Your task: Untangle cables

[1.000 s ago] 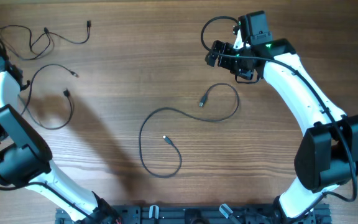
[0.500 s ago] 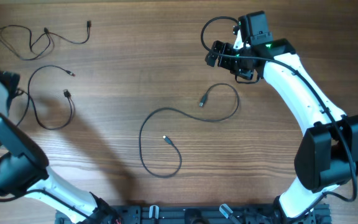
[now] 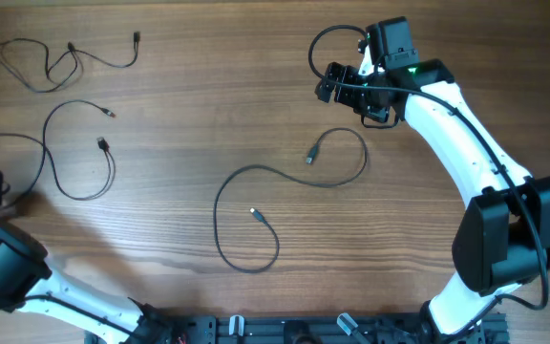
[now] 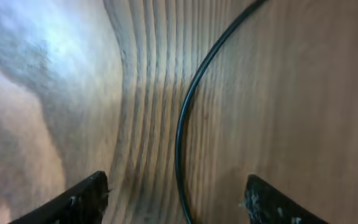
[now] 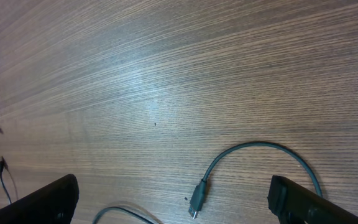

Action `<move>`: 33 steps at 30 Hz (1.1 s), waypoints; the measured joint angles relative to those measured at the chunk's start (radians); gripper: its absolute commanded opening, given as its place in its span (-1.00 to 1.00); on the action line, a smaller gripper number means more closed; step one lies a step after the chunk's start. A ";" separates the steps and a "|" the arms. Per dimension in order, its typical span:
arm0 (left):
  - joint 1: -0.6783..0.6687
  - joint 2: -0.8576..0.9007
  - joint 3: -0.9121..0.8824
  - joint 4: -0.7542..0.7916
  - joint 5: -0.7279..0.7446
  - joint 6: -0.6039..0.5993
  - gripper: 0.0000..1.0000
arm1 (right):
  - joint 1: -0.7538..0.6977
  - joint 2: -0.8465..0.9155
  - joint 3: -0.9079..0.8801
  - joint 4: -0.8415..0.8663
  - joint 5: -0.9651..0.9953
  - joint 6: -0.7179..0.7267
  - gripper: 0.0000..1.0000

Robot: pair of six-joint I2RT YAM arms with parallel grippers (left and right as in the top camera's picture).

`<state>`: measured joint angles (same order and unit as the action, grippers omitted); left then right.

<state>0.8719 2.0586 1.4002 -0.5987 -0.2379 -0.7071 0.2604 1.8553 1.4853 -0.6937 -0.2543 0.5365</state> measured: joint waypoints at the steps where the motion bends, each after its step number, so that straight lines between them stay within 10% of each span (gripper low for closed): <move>1: -0.001 0.021 0.000 -0.001 0.000 0.006 0.36 | 0.000 0.000 0.000 0.000 0.000 0.000 0.99; 7: -0.001 0.042 0.000 0.029 -0.033 0.032 -0.92 | 0.000 0.000 0.000 0.000 0.000 0.000 1.00; 26: -0.008 0.064 0.064 0.164 0.123 0.082 -0.92 | 0.000 0.000 0.000 0.000 0.000 0.000 0.99; 27: -0.009 0.064 0.091 0.151 0.122 0.086 -0.80 | 0.000 0.000 0.000 0.000 0.000 0.000 1.00; 30: -0.025 0.064 0.141 0.135 0.116 0.146 0.99 | 0.000 0.000 0.000 0.000 0.000 0.000 0.99; 33: -0.061 0.064 0.146 0.103 0.116 0.195 1.00 | 0.000 0.000 0.000 0.000 0.000 0.000 0.99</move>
<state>0.8108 2.1223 1.5467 -0.4953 -0.1219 -0.5121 0.2604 1.8553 1.4853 -0.6937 -0.2543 0.5369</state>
